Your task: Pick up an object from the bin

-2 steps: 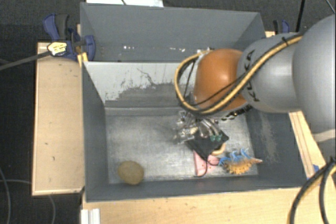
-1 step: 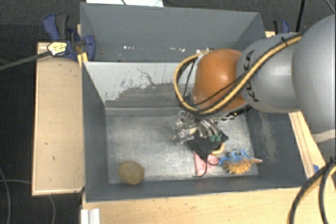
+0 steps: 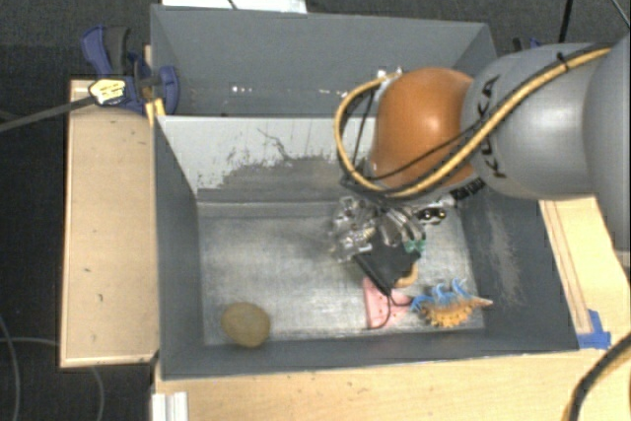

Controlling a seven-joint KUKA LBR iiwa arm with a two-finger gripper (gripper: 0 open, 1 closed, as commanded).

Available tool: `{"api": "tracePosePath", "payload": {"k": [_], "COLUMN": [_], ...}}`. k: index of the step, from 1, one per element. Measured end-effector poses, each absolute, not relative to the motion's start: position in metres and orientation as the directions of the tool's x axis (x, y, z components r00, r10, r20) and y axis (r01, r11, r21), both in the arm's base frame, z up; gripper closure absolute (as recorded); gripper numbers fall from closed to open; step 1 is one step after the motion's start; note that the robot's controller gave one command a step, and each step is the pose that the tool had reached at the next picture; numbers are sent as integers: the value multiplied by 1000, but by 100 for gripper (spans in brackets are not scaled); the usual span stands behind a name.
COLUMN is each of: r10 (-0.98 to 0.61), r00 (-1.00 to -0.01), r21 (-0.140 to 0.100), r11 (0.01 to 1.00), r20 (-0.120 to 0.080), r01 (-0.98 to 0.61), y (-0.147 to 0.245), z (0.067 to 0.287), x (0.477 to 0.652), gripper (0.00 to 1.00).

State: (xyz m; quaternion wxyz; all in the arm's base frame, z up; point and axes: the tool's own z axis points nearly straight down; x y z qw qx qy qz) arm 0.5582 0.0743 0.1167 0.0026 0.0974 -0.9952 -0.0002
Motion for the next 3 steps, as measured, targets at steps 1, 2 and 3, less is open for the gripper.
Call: {"api": "tracePosePath", "payload": {"k": [1,2,3], "r10": [-154,-358,-505], "r00": [-988,-934,-863], "r21": [1,-2,3], "r11": [988,934,863], "r20": [-1,-7,5], "r01": [-155,-358,-505], "y": [54,64,63], "z": [172,170,212], "x": [554,564,550], "gripper": [100,100,100]}}
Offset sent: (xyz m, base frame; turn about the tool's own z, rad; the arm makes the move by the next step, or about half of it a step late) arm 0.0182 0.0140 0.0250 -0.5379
